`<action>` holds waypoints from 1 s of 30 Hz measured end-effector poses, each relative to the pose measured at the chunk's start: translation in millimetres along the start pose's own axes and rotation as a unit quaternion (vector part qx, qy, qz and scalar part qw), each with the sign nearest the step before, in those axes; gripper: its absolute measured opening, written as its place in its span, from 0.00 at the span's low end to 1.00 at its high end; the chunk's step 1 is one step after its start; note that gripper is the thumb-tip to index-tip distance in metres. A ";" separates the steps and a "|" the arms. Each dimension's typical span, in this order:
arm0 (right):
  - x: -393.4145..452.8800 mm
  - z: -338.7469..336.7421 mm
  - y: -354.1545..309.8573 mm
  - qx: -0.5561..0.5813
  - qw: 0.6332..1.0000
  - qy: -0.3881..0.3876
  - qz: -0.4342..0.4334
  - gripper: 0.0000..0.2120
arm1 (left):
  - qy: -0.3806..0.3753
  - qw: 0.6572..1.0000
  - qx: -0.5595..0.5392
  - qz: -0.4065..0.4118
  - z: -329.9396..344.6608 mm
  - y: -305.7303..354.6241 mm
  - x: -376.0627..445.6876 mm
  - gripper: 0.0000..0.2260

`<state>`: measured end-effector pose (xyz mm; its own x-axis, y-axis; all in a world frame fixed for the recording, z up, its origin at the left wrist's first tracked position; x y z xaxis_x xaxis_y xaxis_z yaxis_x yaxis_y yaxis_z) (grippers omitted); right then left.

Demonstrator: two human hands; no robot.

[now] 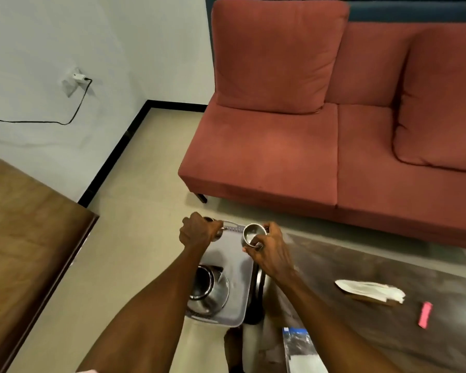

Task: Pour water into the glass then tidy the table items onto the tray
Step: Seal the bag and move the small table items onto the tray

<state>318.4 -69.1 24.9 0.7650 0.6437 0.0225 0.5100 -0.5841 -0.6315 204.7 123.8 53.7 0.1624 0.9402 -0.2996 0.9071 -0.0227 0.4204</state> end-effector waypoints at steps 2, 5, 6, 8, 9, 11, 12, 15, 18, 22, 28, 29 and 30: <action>17.7 33.9 3.7 0.011 1.000 -0.018 0.011 0.15 | -0.024 0.999 -0.004 -0.027 24.8 -13.7 27.2 0.27; 34.7 82.7 11.5 0.022 0.998 -0.051 0.029 0.14 | -0.061 0.997 -0.014 -0.052 60.7 -37.9 58.3 0.25; 39.1 98.9 13.9 0.025 0.997 -0.060 0.035 0.13 | -0.069 0.996 -0.014 -0.060 71.7 -45.8 68.5 0.25; 45.1 126.0 16.4 0.023 0.997 -0.067 0.043 0.11 | -0.081 0.994 -0.012 -0.067 88.8 -58.3 85.7 0.24; 47.6 135.5 16.4 0.021 0.997 -0.064 0.040 0.11 | -0.084 0.994 -0.010 -0.064 94.3 -61.5 91.7 0.22; 51.4 159.0 18.3 0.000 0.996 -0.081 0.036 0.16 | -0.089 0.994 -0.002 -0.068 108.4 -69.4 103.8 0.19; 53.1 169.4 19.6 -0.023 0.994 -0.098 0.032 0.17 | -0.091 0.993 0.001 -0.073 114.8 -72.6 109.2 0.19; 56.9 187.3 21.4 -0.096 0.987 -0.129 -0.002 0.13 | -0.093 0.993 0.006 -0.073 131.4 -78.4 119.8 0.22; 60.4 202.8 24.9 -0.121 0.982 -0.144 -0.026 0.12 | -0.080 0.994 0.005 -0.070 143.1 -78.6 126.4 0.25; 64.7 221.4 34.7 -0.122 0.980 -0.157 -0.029 0.17 | -0.068 0.996 -0.002 -0.063 153.8 -77.3 132.0 0.25; 68.8 240.5 35.6 -0.083 0.983 -0.163 -0.023 0.13 | -0.055 0.990 -0.038 -0.121 161.7 -82.8 139.0 0.31; 69.6 243.6 34.7 -0.078 0.983 -0.162 -0.020 0.13 | -0.050 0.990 -0.041 -0.129 161.8 -83.5 140.5 0.31; 70.5 247.0 34.0 -0.074 0.984 -0.161 -0.017 0.12 | -0.047 0.989 -0.042 -0.133 162.3 -84.3 142.4 0.31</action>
<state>292.5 78.6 -186.4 0.5943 0.7736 -0.2201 0.6034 -0.6098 -0.5139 214.4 204.5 -163.4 -0.0377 0.8733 -0.4858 0.8882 0.2520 0.3841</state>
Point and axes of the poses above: each hand's wrist, its own x-axis towards the middle knuckle, its own z-axis out of the palm, y = z × x, the point moved 7 cm from there along x, towards the middle knuckle, and after that the axes turned 9 degrees about y, right-handed, at the moved point
